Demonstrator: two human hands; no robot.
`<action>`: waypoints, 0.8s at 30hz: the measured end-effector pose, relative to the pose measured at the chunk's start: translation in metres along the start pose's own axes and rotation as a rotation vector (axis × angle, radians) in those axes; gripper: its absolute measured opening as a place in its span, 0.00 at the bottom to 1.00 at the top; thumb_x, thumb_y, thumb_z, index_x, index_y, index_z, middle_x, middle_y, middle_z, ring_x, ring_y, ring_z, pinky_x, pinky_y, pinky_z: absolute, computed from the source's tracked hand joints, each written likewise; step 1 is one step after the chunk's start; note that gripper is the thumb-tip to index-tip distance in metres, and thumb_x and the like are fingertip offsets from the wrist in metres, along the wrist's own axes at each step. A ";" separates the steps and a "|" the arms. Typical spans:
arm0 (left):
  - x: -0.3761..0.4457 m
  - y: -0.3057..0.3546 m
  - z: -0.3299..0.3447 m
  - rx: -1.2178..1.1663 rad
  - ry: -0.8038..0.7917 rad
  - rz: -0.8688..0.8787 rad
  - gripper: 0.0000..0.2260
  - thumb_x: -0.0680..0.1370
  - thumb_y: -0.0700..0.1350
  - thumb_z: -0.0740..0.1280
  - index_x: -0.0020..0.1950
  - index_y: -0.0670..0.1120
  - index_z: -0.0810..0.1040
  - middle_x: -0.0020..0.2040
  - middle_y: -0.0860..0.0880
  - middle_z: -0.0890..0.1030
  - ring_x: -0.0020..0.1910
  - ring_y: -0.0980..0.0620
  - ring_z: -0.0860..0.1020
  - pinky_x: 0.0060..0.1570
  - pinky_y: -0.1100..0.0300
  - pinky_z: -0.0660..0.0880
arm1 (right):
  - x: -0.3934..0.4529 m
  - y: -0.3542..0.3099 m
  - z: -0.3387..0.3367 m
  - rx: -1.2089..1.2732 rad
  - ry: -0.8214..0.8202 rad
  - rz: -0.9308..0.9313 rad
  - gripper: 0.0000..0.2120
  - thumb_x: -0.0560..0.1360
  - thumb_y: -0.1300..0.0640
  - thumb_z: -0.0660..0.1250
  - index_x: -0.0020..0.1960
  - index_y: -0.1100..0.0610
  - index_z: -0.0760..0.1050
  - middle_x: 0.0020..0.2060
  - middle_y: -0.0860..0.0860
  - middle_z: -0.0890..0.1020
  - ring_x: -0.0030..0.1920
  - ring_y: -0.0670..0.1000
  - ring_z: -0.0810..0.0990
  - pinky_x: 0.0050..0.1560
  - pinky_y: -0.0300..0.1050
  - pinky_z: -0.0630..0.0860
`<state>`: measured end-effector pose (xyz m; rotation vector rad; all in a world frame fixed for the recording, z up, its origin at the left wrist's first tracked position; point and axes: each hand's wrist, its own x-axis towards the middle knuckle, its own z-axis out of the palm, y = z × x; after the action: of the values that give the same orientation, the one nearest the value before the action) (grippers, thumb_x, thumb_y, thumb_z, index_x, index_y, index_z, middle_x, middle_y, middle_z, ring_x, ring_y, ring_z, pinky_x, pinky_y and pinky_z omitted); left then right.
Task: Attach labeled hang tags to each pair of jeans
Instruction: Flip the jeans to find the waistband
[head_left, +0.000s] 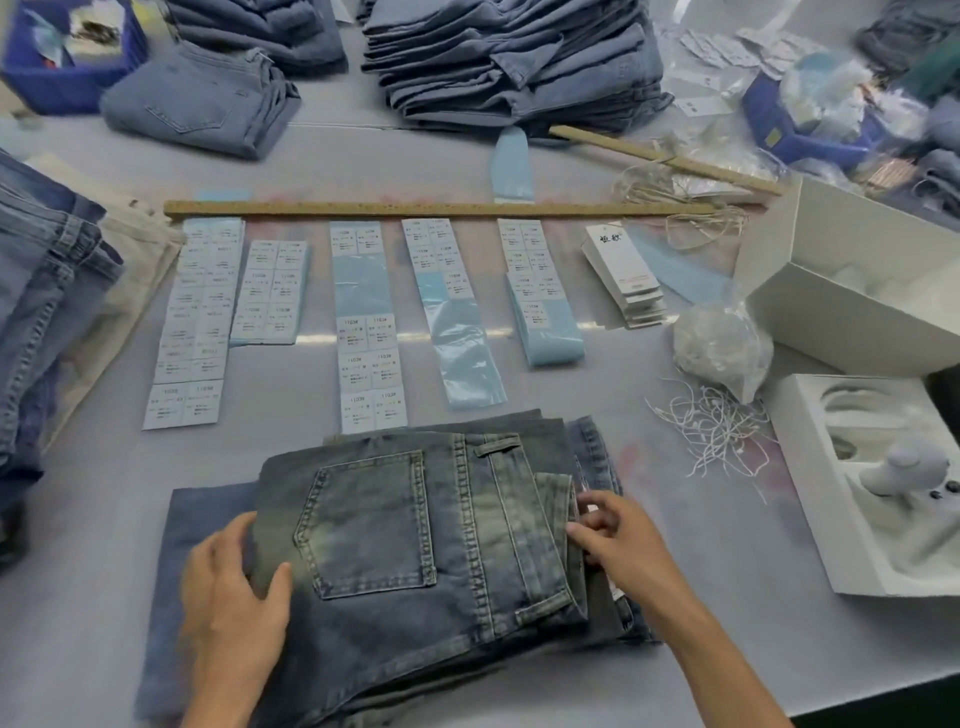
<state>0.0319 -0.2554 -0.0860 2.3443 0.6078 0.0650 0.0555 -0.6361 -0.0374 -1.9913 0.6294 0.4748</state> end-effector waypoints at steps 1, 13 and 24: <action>-0.001 0.013 0.004 -0.027 0.043 0.101 0.29 0.70 0.32 0.77 0.68 0.47 0.75 0.61 0.43 0.74 0.61 0.38 0.74 0.66 0.41 0.70 | -0.003 0.003 0.003 -0.002 0.028 0.002 0.08 0.76 0.57 0.74 0.54 0.51 0.79 0.39 0.47 0.82 0.41 0.47 0.80 0.50 0.50 0.81; 0.034 0.197 0.079 0.097 -0.724 0.747 0.17 0.72 0.55 0.77 0.57 0.60 0.75 0.47 0.60 0.78 0.50 0.56 0.76 0.50 0.55 0.76 | -0.022 0.020 0.027 0.145 0.147 -0.043 0.05 0.83 0.55 0.65 0.48 0.53 0.76 0.24 0.44 0.71 0.25 0.42 0.66 0.29 0.35 0.64; -0.034 0.103 0.007 0.422 -1.078 0.646 0.36 0.64 0.83 0.58 0.65 0.64 0.68 0.59 0.65 0.63 0.60 0.61 0.67 0.60 0.60 0.70 | -0.022 0.009 0.037 0.494 0.171 0.015 0.06 0.81 0.60 0.66 0.51 0.50 0.79 0.43 0.52 0.84 0.43 0.51 0.83 0.38 0.39 0.80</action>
<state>0.0452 -0.3410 -0.0205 2.4077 -0.7170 -1.0404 0.0299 -0.6021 -0.0487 -1.5650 0.7825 0.1361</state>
